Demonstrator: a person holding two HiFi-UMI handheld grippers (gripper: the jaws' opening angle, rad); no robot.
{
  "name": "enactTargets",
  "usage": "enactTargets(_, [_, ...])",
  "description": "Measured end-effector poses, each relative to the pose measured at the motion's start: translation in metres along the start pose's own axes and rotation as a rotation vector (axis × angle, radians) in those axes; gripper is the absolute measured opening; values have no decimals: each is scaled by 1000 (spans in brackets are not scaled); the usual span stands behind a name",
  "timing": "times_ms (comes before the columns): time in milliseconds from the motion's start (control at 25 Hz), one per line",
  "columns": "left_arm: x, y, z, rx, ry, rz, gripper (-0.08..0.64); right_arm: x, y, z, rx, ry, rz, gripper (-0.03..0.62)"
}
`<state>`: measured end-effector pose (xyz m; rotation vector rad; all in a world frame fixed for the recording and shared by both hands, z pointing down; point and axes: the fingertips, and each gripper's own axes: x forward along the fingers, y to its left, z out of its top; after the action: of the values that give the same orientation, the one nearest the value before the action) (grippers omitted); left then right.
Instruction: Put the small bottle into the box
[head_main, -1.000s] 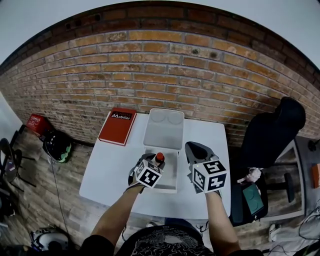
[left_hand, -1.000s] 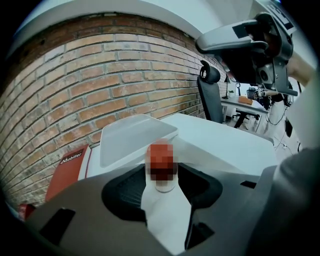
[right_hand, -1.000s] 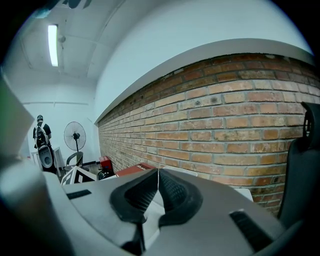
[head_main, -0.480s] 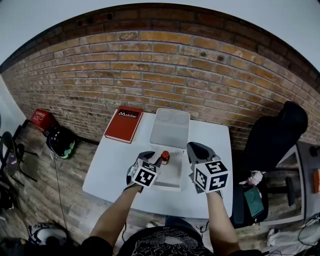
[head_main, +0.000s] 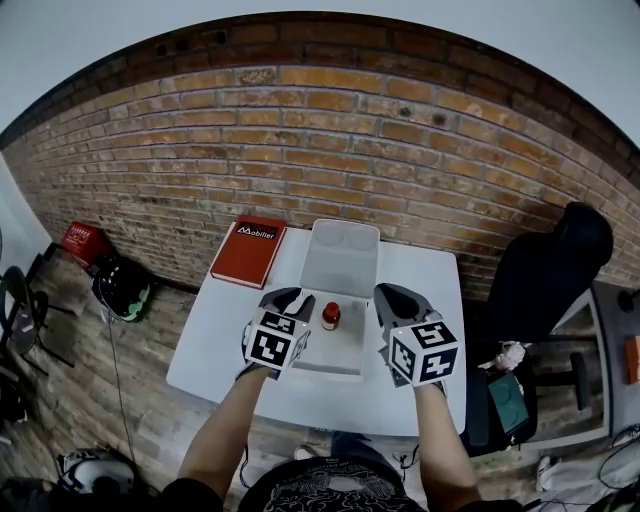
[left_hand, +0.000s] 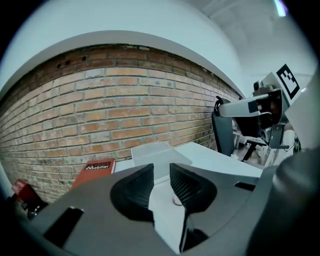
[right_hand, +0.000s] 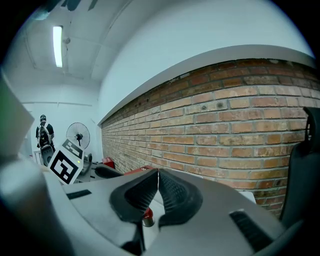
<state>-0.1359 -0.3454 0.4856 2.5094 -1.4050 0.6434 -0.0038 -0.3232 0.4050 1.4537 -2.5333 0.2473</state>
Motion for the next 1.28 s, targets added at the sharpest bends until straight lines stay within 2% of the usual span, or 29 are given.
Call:
enactTargets(480, [-43, 22, 43, -11, -115, 89, 71, -14, -2, 12, -10, -34, -20, 21])
enactTargets(840, [-76, 42, 50, -98, -177, 145, 51, -23, -3, 19, -16, -53, -37, 21])
enactTargets(1280, [-85, 38, 44, -78, -171, 155, 40, -30, 0, 17, -12, -67, -41, 21])
